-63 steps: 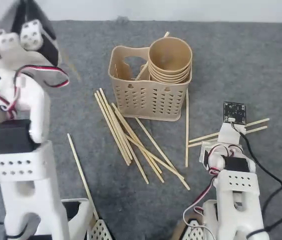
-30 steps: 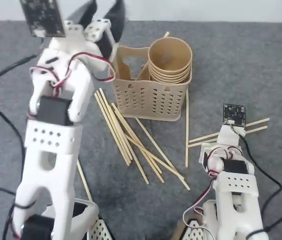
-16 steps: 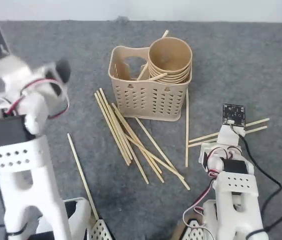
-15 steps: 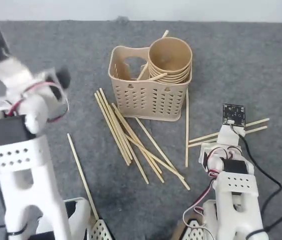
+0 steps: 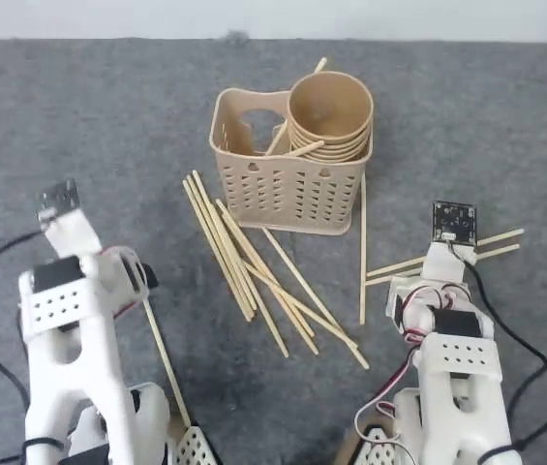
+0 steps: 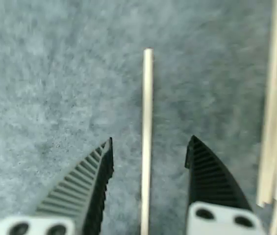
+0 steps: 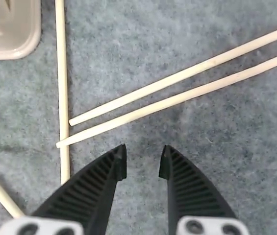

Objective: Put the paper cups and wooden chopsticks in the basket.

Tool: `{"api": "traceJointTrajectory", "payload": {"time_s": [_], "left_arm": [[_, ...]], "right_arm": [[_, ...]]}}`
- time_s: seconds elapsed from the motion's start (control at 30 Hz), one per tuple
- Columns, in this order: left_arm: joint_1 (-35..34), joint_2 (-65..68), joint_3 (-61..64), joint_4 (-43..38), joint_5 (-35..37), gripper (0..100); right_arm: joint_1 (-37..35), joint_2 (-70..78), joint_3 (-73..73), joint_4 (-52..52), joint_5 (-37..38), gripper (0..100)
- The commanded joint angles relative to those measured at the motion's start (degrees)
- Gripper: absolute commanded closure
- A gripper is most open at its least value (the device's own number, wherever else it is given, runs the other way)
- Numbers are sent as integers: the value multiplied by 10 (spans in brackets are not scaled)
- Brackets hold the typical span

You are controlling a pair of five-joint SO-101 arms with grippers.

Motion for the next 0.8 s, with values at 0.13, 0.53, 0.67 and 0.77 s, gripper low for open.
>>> {"api": "traceJointTrajectory", "payload": {"time_s": [0.13,0.53,0.67,0.77], "left_arm": [[-4,-19,103,-126,-4,776],[2,-18,150,-165,-4,776],[22,19,142,-168,-4,813],[23,87,101,-168,-4,919]], "right_arm": [[-5,-2,-5,-6,11,880],[-6,-8,4,-7,8,880],[-6,-8,4,-7,7,880],[-6,-8,4,-7,7,880]]}}
